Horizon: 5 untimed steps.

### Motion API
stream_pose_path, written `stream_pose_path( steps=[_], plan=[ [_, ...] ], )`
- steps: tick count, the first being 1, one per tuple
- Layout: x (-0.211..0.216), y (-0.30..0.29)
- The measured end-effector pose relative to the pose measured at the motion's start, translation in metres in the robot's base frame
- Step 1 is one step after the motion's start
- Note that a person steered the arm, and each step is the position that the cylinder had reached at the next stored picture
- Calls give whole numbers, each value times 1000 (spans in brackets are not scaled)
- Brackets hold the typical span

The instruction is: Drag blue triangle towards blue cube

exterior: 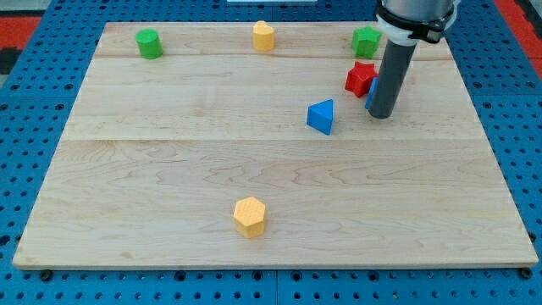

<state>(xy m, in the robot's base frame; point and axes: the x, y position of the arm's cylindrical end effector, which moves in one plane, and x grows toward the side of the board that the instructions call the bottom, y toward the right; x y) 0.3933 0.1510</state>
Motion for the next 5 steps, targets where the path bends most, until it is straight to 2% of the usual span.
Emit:
stream_pose_path(
  steps=[1,2,3,4,5],
  plan=[
    [-15,0],
    [6,3],
    [81,-29],
    [76,-100],
    [27,-86]
  ],
)
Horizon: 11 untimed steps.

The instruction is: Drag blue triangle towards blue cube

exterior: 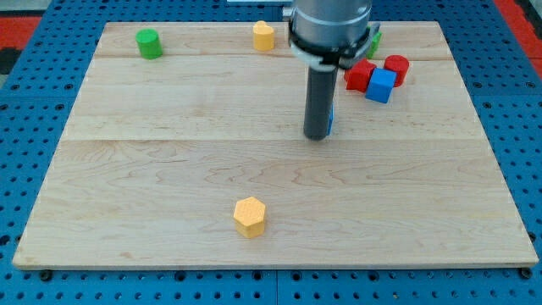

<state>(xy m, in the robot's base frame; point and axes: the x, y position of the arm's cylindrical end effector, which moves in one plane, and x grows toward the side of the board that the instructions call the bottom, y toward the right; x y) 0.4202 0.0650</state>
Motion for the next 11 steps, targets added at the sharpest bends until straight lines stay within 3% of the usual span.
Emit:
stream_pose_path(
  steps=[2,3,4,5,6,7,9,11],
  plan=[
    [-32,81],
    [8,49],
    [-9,-10],
    [-45,8],
    [-51,55],
    [-46,50],
    [-46,-73],
    [-50,-146]
  ],
)
